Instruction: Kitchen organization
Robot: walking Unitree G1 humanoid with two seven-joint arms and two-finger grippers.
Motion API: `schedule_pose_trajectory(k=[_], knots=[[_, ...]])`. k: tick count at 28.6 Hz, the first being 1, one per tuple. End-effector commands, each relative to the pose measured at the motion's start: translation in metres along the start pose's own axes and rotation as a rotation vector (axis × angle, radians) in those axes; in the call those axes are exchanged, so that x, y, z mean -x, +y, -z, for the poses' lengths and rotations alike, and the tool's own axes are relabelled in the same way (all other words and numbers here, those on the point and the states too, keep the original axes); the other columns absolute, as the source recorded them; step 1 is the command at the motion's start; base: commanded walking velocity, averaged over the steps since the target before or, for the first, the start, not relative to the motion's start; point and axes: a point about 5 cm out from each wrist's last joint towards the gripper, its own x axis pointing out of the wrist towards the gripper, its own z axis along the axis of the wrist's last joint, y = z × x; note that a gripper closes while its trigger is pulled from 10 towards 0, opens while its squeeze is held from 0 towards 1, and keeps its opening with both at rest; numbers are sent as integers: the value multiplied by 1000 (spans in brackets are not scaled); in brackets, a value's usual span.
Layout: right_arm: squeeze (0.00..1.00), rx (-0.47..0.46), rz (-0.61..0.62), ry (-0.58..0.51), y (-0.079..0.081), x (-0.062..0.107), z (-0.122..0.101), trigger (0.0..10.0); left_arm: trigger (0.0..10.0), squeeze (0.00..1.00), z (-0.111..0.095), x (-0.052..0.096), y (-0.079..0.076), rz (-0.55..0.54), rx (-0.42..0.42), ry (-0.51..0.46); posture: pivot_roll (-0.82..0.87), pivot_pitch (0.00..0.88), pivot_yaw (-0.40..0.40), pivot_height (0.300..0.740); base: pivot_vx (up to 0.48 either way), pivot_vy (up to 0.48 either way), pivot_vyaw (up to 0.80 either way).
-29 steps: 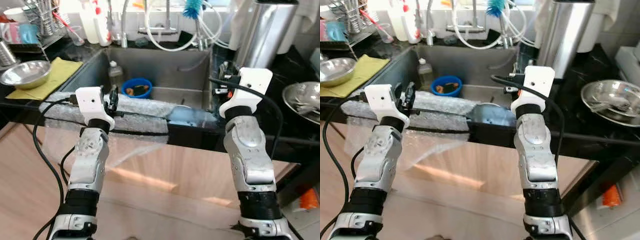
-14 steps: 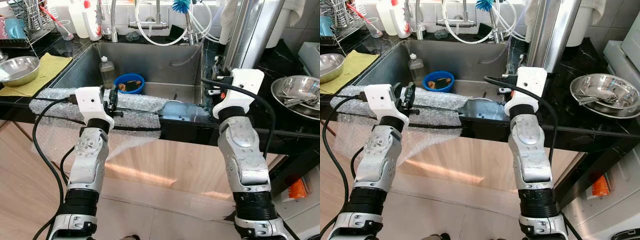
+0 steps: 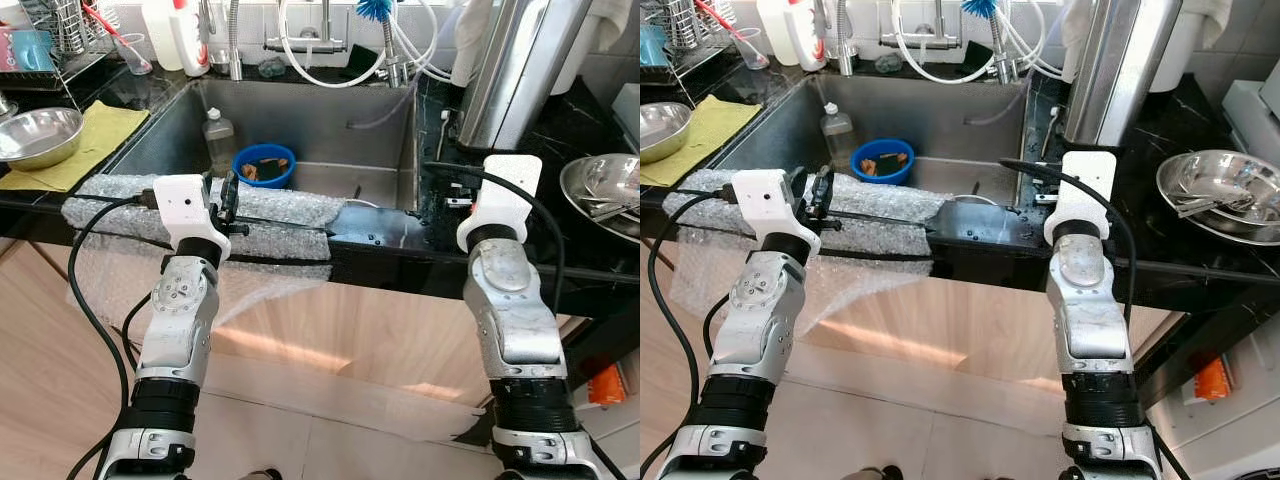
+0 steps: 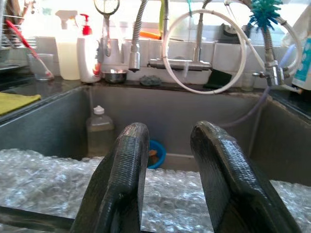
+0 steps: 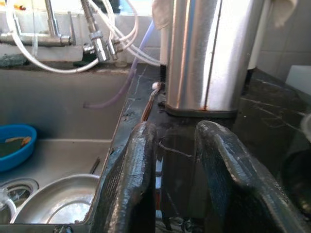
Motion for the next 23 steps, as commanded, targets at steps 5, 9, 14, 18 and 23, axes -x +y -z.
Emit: schedule_pose_trajectory(k=[5,9,14,18,23], knots=[[0,-51,70,50,-19,-10,-6,10000,10000,0,3,1,-1,15,-13,21,-49,86,39,740,0,0,0],[0,-68,80,69,-27,-16,-11,10000,10000,0,4,1,-2,21,-14,24,-48,80,38,740,0,0,0],[0,-65,103,74,-36,-22,-18,10000,10000,0,4,0,-5,32,-9,27,-50,87,40,740,0,0,0],[0,-94,-3,-13,-20,-21,-30,10000,10000,0,4,-1,-6,26,-8,27,-49,98,42,740,0,0,0],[0,-53,-192,-101,10,-11,-34,10000,10000,0,8,0,-9,22,-9,34,-56,107,42,740,0,0,0]])
